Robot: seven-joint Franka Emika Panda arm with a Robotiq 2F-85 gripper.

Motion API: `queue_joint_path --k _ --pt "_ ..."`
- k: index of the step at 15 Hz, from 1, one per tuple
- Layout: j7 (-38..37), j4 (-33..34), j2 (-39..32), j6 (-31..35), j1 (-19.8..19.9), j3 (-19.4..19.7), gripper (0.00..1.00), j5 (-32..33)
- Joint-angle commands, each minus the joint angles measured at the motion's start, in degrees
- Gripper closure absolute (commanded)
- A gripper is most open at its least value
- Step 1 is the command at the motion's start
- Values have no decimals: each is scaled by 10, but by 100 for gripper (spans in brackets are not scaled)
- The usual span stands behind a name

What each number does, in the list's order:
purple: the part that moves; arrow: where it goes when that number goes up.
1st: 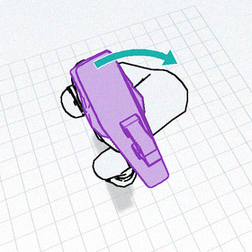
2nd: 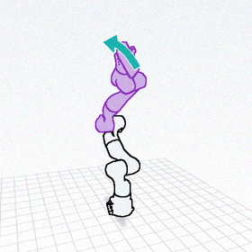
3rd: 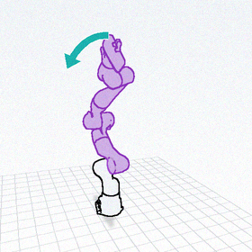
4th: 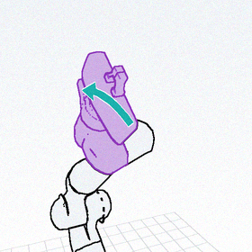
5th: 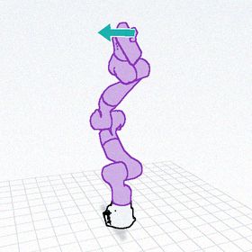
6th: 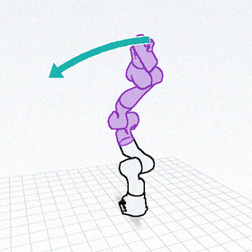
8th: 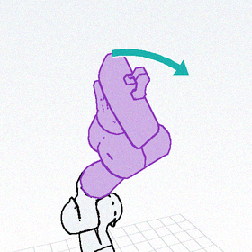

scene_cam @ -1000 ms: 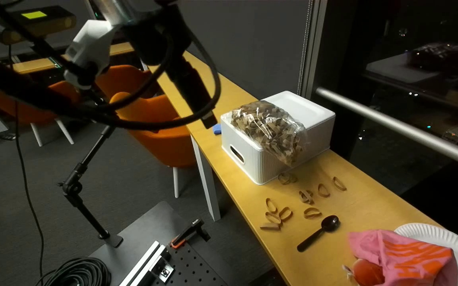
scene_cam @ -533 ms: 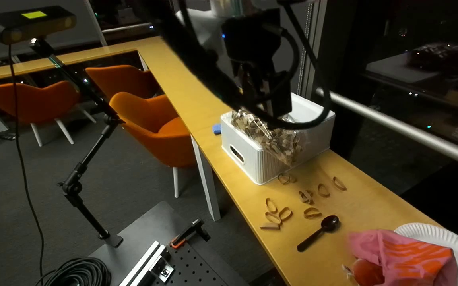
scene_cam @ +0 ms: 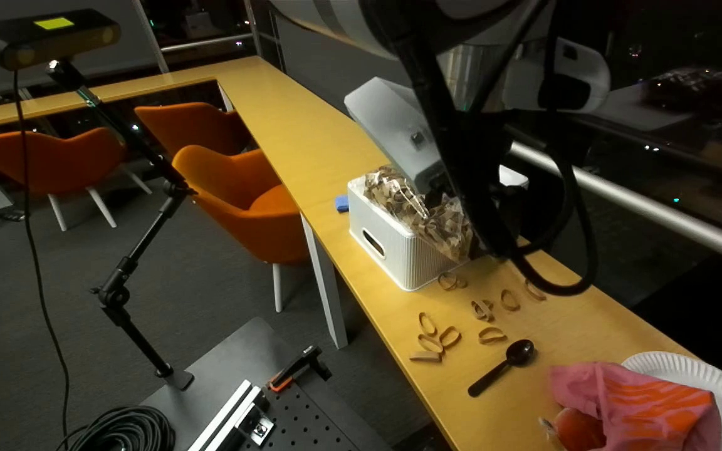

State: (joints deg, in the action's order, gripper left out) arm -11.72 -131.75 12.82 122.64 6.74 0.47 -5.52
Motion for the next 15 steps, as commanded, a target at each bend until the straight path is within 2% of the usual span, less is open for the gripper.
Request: queue_joint_path --k 1,5,9,12,15 --pt "48 -10 -9 16 -11 19 0 -9" --pt "38 -20 -42 65 -10 21 0 -21" --pt "80 3 -102 110 -15 28 0 -72" --pt "119 28 -139 128 -16 23 0 -102" --pt "124 50 -175 122 -14 23 0 -99"
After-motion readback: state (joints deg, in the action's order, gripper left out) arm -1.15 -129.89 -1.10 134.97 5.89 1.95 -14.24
